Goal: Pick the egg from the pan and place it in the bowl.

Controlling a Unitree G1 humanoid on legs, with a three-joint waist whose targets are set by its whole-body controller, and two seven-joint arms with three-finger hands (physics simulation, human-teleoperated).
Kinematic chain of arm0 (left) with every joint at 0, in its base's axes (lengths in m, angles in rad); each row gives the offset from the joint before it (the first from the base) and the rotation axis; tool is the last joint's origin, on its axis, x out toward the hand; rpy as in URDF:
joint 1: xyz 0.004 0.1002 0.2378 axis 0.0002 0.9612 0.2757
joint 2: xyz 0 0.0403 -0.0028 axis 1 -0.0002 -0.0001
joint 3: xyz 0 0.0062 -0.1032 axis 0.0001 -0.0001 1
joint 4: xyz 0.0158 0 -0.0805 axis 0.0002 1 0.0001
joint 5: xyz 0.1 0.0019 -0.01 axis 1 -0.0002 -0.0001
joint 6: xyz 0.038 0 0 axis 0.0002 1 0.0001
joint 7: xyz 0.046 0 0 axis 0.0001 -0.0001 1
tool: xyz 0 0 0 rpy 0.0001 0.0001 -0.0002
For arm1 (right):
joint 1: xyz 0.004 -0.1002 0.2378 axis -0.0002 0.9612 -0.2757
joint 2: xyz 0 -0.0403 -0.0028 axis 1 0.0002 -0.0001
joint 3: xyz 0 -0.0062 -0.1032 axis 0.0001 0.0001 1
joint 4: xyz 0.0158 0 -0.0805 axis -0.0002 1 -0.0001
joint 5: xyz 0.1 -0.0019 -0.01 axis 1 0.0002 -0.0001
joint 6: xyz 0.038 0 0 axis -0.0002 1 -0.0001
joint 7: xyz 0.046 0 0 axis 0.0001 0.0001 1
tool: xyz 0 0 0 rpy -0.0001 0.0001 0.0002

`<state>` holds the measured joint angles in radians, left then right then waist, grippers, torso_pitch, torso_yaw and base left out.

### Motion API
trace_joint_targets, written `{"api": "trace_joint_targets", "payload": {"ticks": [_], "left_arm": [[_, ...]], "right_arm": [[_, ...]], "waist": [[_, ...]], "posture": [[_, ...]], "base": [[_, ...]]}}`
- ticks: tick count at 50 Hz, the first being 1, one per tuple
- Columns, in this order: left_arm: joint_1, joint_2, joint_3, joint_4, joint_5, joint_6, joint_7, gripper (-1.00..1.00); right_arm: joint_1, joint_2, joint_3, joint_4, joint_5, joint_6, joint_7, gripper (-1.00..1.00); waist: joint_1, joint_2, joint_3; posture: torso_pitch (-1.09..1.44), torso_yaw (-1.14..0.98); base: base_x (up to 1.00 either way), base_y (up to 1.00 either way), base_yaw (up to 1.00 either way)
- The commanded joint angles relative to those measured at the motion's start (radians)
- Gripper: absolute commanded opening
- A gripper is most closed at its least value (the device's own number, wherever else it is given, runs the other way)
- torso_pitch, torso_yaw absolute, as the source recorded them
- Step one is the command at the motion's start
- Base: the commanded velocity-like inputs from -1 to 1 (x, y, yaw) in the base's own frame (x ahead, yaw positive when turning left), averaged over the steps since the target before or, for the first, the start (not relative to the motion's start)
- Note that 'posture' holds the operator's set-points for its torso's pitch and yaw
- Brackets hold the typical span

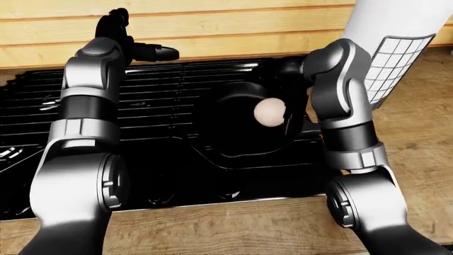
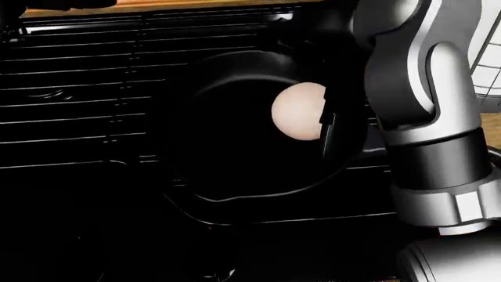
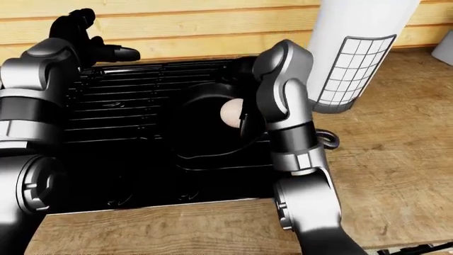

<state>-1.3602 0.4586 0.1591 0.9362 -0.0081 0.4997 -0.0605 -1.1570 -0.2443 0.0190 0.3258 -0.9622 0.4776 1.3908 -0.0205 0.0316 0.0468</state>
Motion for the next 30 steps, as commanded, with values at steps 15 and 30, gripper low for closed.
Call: {"api": "trace_joint_targets", "payload": {"ticks": [15, 30], "left_arm": [[-0.039, 0.014, 0.004, -0.057, -0.002, -0.025, 0.002, 1.00], [-0.023, 0.012, 0.005, -0.091, -0.005, -0.007, 0.002, 1.00]], "right_arm": [[-0.003, 0.018, -0.014, 0.001, -0.008, -0.041, -0.057, 1.00], [0.025, 0.020, -0.009, 0.013, -0.014, -0.052, -0.065, 1.00]], "waist": [[-0.002, 0.003, -0.037], [0.000, 0.000, -0.039]], "posture": [[0.00, 0.00], [0.00, 0.00]], "base": [[0.00, 0.00, 0.00], [0.00, 0.00, 0.00]]}}
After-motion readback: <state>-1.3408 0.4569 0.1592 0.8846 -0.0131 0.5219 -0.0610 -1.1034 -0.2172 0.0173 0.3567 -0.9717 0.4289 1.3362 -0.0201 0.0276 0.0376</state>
